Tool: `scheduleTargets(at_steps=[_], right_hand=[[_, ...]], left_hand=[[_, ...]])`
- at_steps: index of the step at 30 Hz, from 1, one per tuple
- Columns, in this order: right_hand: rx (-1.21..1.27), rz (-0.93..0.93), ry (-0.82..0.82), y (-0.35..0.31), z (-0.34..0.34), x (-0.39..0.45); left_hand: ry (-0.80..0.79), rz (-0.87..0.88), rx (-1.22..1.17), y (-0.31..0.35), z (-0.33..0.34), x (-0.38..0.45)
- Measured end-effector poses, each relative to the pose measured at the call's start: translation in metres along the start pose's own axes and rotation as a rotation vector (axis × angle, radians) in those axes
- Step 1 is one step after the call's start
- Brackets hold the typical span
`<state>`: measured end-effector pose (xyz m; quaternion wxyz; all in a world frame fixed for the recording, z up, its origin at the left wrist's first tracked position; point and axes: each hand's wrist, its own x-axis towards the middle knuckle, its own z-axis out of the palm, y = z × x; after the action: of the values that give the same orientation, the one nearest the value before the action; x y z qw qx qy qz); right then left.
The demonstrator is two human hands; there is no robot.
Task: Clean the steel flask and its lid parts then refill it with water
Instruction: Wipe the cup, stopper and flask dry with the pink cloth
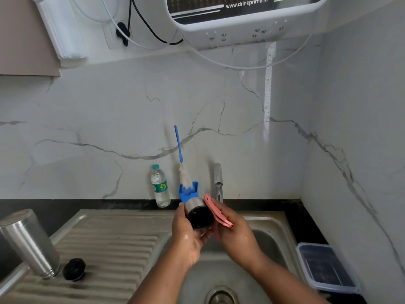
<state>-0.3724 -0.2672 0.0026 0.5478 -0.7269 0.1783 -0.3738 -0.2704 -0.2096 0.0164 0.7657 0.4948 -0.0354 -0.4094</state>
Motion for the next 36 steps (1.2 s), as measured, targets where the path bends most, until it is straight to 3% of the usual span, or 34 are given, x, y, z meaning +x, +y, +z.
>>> scheduleTargets(at_steps=[4,9,13,15,18,23,28,33,36], right_hand=[[-0.206,-0.093,0.01,-0.001,0.006,-0.006],[-0.032,-0.069,0.07,-0.013,-0.025,0.013],[-0.204,-0.18,-0.221,-0.034,-0.043,0.02],[-0.383,-0.281,-0.31,-0.03,-0.032,0.016],[-0.555,-0.383,-0.264,-0.012,-0.021,0.004],[-0.385,-0.38,-0.184,0.003,-0.037,-0.01],[-0.272,-0.392,-0.215,-0.018,-0.028,0.006],[-0.299,-0.371,-0.232,-0.009,-0.03,-0.001],[-0.416,-0.244,-0.226,0.003,-0.041,-0.007]], left_hand=[[-0.074,0.06,0.15,0.006,0.002,0.0],[-0.218,0.252,0.52,0.012,-0.021,0.001],[-0.287,0.528,0.875,0.013,-0.033,0.004],[-0.305,0.597,0.825,0.012,-0.032,0.002],[-0.327,0.629,0.723,0.011,-0.033,0.0],[-0.379,0.554,0.519,0.011,-0.04,0.001],[-0.489,0.498,0.545,0.007,-0.036,-0.003],[-0.273,0.434,0.528,0.005,-0.036,-0.005],[-0.03,0.152,0.227,0.009,-0.034,-0.01]])
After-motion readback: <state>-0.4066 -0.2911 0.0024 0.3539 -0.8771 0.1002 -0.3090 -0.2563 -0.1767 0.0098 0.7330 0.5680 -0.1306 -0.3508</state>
